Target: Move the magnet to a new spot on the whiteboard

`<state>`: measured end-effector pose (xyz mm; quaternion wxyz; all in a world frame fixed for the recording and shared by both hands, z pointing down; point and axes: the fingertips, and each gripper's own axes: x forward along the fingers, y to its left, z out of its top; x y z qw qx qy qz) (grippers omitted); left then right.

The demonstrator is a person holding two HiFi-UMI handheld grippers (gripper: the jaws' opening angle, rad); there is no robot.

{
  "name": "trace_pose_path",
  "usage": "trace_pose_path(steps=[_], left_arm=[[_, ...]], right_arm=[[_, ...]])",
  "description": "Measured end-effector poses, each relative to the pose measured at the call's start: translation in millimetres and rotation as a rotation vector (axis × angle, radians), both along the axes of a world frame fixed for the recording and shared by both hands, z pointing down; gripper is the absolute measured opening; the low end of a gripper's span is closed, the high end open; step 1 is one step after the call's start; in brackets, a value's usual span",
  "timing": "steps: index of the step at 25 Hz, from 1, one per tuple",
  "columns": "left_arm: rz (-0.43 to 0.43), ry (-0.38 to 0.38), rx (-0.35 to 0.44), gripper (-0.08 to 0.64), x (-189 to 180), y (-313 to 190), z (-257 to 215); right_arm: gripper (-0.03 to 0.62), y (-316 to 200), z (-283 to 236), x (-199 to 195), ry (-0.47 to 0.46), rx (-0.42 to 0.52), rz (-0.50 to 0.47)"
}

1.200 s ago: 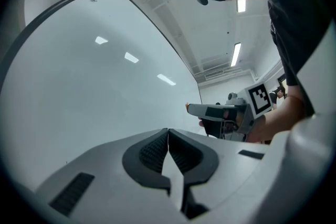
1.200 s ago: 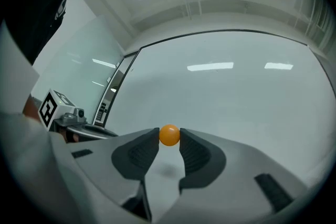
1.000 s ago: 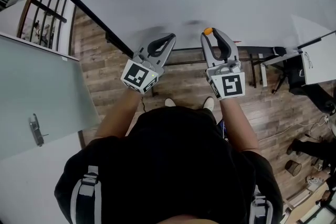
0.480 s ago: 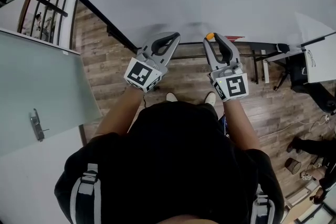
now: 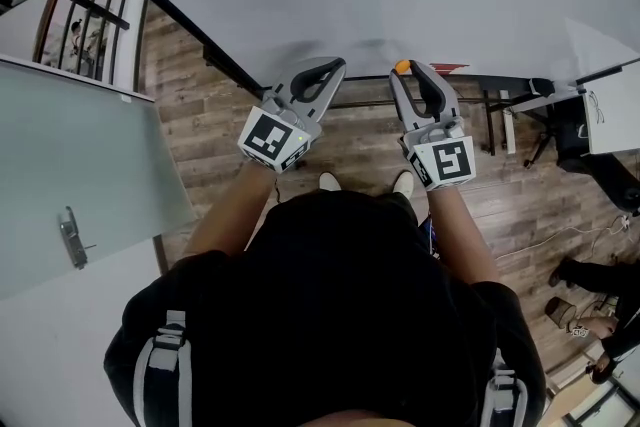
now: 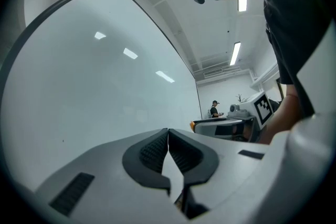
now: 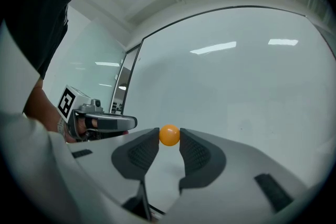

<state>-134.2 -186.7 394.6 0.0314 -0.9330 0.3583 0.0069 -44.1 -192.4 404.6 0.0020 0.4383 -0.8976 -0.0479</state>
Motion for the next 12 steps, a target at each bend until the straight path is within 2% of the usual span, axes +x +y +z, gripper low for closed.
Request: trace_pose_path(steps=[12], left_arm=[[-0.013,0.005,0.002,0.006,-7.0,-5.2,-1.0]], right_arm=[[0.118,-8.3,-5.0,-5.4,-0.023,0.001,0.001]])
